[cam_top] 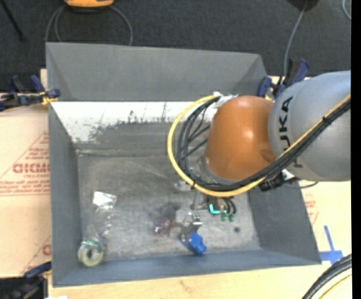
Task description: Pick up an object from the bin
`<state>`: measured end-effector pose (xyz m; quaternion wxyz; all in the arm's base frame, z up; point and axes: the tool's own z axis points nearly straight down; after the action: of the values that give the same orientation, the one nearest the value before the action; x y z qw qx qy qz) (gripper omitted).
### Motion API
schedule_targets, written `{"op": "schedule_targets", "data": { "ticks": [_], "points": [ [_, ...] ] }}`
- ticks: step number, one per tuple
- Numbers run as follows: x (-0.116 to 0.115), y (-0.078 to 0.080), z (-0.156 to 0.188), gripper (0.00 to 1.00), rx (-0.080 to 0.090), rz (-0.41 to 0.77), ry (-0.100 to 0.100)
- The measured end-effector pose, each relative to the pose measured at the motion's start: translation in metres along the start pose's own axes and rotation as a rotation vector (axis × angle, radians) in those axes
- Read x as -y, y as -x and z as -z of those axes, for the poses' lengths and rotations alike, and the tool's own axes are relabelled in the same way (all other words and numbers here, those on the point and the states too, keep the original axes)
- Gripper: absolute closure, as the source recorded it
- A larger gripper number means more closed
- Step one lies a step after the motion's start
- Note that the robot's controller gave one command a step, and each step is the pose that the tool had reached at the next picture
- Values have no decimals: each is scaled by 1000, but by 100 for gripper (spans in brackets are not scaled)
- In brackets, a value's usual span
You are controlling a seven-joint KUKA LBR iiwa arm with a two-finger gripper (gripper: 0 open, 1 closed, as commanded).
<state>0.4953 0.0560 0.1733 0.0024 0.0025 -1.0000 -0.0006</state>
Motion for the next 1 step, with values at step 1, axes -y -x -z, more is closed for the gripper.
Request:
{"op": "schedule_targets", "data": {
  "ticks": [1],
  "points": [
    [36, 9, -100, 0, 14, 33, 1]
  ]
}}
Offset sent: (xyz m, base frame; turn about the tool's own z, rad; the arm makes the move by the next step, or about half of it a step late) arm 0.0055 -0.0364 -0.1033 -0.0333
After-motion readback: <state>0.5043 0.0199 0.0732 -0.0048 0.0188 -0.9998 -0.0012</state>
